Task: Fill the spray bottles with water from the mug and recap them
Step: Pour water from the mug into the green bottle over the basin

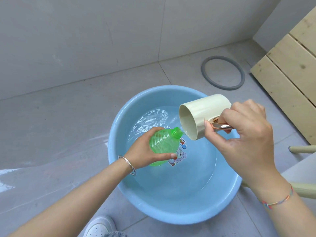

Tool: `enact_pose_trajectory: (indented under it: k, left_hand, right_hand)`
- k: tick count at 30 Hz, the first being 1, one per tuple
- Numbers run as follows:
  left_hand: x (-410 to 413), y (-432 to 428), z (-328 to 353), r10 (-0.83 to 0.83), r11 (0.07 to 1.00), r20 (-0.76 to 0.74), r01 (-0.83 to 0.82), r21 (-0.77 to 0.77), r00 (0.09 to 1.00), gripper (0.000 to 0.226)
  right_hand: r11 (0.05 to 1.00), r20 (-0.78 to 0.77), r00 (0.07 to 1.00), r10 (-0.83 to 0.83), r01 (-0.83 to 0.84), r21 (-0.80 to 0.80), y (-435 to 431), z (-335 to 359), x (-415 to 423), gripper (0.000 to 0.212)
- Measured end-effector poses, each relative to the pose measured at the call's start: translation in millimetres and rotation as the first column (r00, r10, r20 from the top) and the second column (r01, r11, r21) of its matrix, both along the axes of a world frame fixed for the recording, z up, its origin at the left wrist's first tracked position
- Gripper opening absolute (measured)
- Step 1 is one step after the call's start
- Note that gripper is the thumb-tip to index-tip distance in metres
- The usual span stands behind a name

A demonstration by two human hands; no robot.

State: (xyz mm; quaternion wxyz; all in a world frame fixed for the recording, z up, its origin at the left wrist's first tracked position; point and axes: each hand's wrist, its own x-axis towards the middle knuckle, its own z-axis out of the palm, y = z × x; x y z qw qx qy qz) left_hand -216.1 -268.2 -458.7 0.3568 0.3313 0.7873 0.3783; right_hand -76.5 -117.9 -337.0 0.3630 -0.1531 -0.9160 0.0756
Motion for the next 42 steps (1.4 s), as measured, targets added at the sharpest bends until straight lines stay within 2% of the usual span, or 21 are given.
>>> enact_pose_trajectory:
  k: [11, 13, 15, 17, 19, 23, 27, 30, 33, 36, 42]
  left_hand:
    - [2.0, 0.3, 0.3, 0.010, 1.000, 0.014, -0.011, 0.025, 1.000, 0.071]
    - [1.8, -0.7, -0.8, 0.021, 0.999, 0.025, -0.022, 0.033, 0.999, 0.072]
    - [1.2, -1.9, -3.7, 0.038, 0.998, 0.038, -0.039, 0.044, 0.999, 0.075]
    - [0.6, -2.8, -4.8, 0.051, 0.997, 0.045, -0.054, 0.053, 0.998, 0.078]
    - [0.2, -2.8, -3.5, 0.071, 0.995, 0.064, -0.075, 0.063, 0.995, 0.072]
    - [-0.4, -1.3, 1.0, 0.114, 0.991, 0.074, -0.119, 0.068, 0.991, 0.063]
    - [0.3, -1.3, 1.2, 0.119, 0.989, 0.076, -0.126, 0.083, 0.990, 0.058]
    - [0.6, -2.1, -0.5, 0.128, 0.987, 0.079, -0.134, 0.085, 0.989, 0.058]
    - [1.1, -2.8, -2.2, 0.130, 0.988, 0.083, -0.137, 0.076, 0.988, 0.064]
    - [0.9, -3.7, -1.9, 0.130, 0.988, 0.072, -0.135, 0.072, 0.989, 0.059]
    - [1.3, -2.6, 1.1, 0.132, 0.987, 0.088, -0.139, 0.082, 0.987, 0.059]
  right_hand:
    - [0.989, 0.003, 0.997, 0.080, -0.080, 0.123, -5.8, -4.5, -1.5, 0.034]
    - [1.000, -0.023, 1.000, 0.008, -0.008, 0.020, 0.6, -8.0, 0.7, 0.035]
    - [0.977, -0.048, 0.993, -0.107, 0.096, -0.188, 10.5, -15.4, 3.9, 0.035]
    - [0.894, -0.050, 0.979, -0.200, 0.161, -0.418, 22.4, -27.8, 7.5, 0.036]
    - [0.823, 0.027, 0.973, -0.230, 0.209, -0.529, 32.1, -46.9, 10.5, 0.033]
    - [0.859, 0.232, 0.958, -0.169, 0.258, -0.442, 38.9, -88.6, 15.7, 0.036]
    - [0.877, 0.356, 0.928, -0.109, 0.258, -0.405, 37.3, -114.4, 20.1, 0.051]
    - [0.883, 0.419, 0.905, -0.076, 0.256, -0.393, 35.8, -124.1, 20.4, 0.060]
    - [0.897, 0.487, 0.872, -0.048, 0.252, -0.363, 35.6, -131.4, 21.1, 0.054]
    - [0.907, 0.535, 0.844, -0.032, 0.249, -0.340, 31.7, -135.6, 20.2, 0.059]
    - [0.895, 0.545, 0.838, -0.029, 0.265, -0.359, 27.1, -133.3, 20.1, 0.063]
